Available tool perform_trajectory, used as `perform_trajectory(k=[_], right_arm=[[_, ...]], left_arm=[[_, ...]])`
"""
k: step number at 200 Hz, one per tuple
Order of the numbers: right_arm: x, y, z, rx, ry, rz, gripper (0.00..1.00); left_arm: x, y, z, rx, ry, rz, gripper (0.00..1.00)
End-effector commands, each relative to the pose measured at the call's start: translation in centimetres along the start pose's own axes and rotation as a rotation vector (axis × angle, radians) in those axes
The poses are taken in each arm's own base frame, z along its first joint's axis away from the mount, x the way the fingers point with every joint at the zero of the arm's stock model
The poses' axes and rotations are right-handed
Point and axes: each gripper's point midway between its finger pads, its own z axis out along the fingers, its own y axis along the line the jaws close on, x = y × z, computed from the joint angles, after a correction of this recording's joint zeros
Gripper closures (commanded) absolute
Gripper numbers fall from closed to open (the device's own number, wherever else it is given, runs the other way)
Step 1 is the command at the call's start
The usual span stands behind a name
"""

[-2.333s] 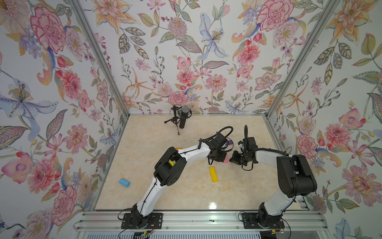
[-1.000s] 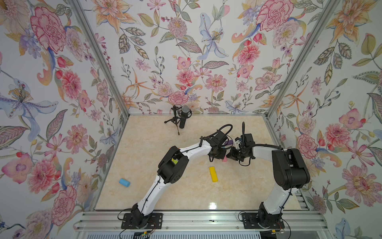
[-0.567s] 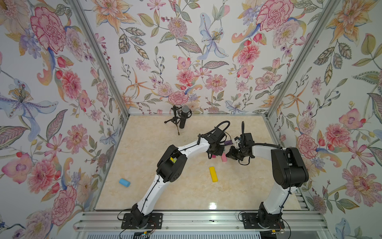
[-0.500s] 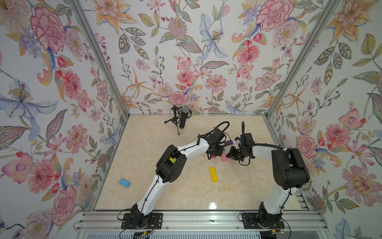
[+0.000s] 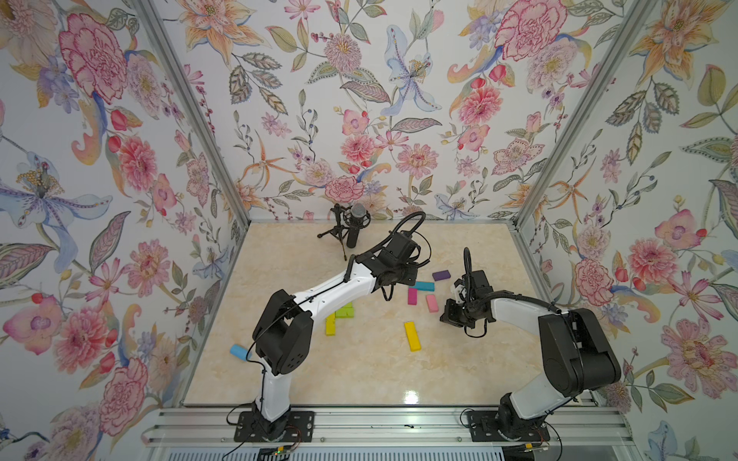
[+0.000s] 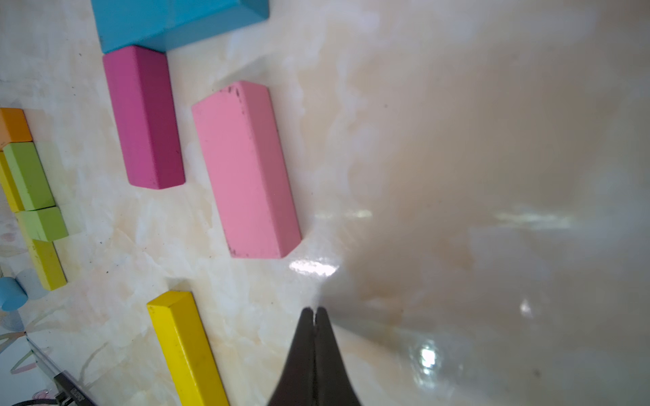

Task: Assemble the letter p with building blocks
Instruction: Adjust the building block at the center of the board, then assemble the building block at the center of the board.

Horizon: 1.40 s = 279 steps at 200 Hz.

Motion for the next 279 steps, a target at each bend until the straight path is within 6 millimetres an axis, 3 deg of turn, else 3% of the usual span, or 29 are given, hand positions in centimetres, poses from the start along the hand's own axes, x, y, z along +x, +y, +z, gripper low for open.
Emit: perform_trajectory(k=[1, 86, 279], right_arm=[[-0.3, 0.2, 0.5, 0.015, -0.004, 0.013, 1.0], [-0.9, 1.3, 3.1, 0.042, 0.036, -0.015, 1.0], [-1.3, 1.9, 3.0, 0.037, 0.024, -0.021, 1.0]], left_arm=[[1.0, 2.4, 0.0, -0.061, 0.009, -0.002, 1.0], [2.2, 4.8, -0.7, -0.074, 0.014, -0.042, 1.0], [2.9, 5.3, 0.0, -0.067, 0.045, -0.042, 1.0]])
